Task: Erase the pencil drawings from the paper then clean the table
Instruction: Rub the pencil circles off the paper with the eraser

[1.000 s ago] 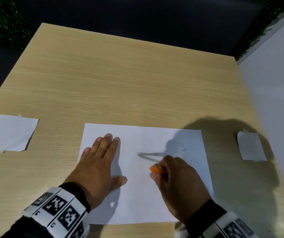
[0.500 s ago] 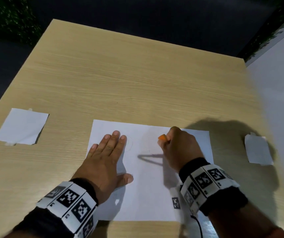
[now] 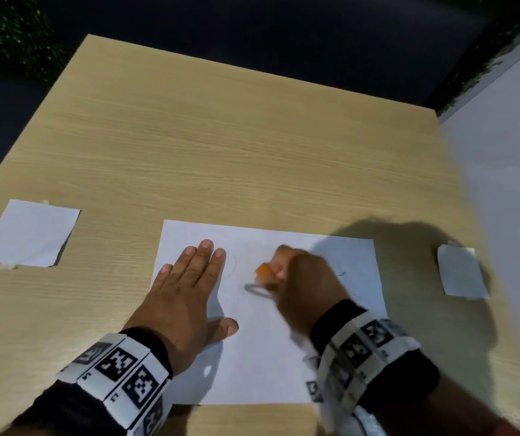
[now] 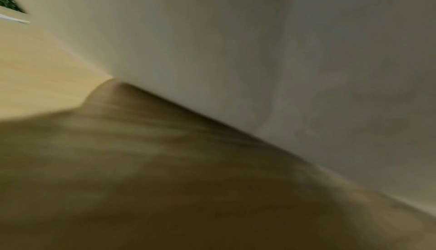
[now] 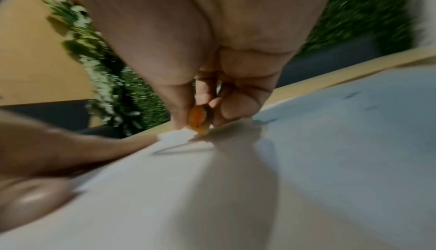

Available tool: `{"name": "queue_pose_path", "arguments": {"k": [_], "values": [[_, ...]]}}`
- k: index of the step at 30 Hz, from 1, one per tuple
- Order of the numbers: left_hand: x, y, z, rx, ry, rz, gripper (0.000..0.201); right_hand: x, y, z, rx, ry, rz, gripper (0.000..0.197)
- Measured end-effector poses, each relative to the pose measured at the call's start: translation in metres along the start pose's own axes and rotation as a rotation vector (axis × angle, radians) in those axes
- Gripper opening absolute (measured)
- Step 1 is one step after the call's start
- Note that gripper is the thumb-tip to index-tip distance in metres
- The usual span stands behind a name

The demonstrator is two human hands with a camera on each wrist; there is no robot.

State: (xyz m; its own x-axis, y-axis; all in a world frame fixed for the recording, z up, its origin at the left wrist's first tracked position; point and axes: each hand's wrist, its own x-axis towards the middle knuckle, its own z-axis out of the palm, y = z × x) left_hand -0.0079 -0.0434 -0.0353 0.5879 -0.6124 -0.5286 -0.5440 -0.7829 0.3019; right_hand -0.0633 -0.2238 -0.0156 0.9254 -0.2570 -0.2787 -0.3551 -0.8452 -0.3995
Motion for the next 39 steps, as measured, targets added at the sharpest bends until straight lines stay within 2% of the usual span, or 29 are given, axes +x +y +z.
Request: {"name": "queue_pose_path", "arguments": {"k": [2, 7, 9, 11, 14, 15, 18, 21, 22, 25, 27, 31, 33, 37, 39], "values": [[0.000, 0.000, 0.000, -0.001, -0.003, -0.001, 0.100, -0.005, -0.010, 0.010, 0.043, -0.022, -0.093, 0.020], [0.000, -0.001, 0.000, 0.007, 0.004, 0.014, 0.098, 0.007, 0.025, -0.013, -0.045, 0.072, 0.222, 0.025], [0.000, -0.001, 0.001, 0.001, 0.000, 0.018, 0.099, 0.007, 0.027, -0.022, -0.038, 0.114, 0.274, 0.025], [0.000, -0.001, 0.001, -0.008, 0.000, 0.021, 0.099, 0.006, 0.012, -0.019, 0.011, 0.075, 0.195, 0.023], [0.001, -0.001, 0.002, -0.002, 0.017, 0.013, 0.100, 0.005, -0.020, 0.003, 0.057, -0.086, -0.088, 0.013], [0.002, 0.000, 0.002, -0.003, 0.022, 0.011, 0.099, 0.006, -0.025, 0.006, 0.028, -0.104, -0.122, 0.012], [0.000, -0.001, 0.002, -0.011, 0.016, 0.024, 0.098, 0.023, -0.009, -0.008, -0.064, -0.060, 0.006, 0.021], [-0.001, -0.001, 0.002, -0.024, 0.014, 0.031, 0.098, 0.032, 0.005, -0.022, -0.023, 0.046, 0.143, 0.023], [0.000, -0.001, 0.002, -0.026, 0.014, 0.028, 0.098, 0.029, 0.000, -0.020, -0.012, 0.046, 0.119, 0.022], [0.001, 0.001, 0.000, -0.007, 0.011, 0.016, 0.097, 0.016, -0.022, -0.001, -0.006, -0.073, -0.055, 0.022], [0.000, 0.002, 0.000, 0.001, 0.001, 0.015, 0.097, 0.018, -0.022, 0.000, 0.039, -0.067, -0.025, 0.024], [0.000, 0.000, 0.000, -0.013, -0.002, 0.016, 0.095, 0.038, -0.005, -0.012, 0.056, 0.061, 0.160, 0.027], [0.000, 0.000, 0.000, -0.006, 0.001, 0.014, 0.095, 0.037, -0.007, -0.011, 0.074, 0.086, 0.147, 0.025], [0.000, 0.001, 0.000, -0.014, 0.009, 0.019, 0.098, 0.022, -0.023, 0.004, 0.104, -0.063, 0.014, 0.022], [0.000, 0.000, 0.001, -0.026, 0.009, 0.020, 0.097, 0.028, -0.018, 0.001, 0.048, -0.040, 0.047, 0.025]]}}
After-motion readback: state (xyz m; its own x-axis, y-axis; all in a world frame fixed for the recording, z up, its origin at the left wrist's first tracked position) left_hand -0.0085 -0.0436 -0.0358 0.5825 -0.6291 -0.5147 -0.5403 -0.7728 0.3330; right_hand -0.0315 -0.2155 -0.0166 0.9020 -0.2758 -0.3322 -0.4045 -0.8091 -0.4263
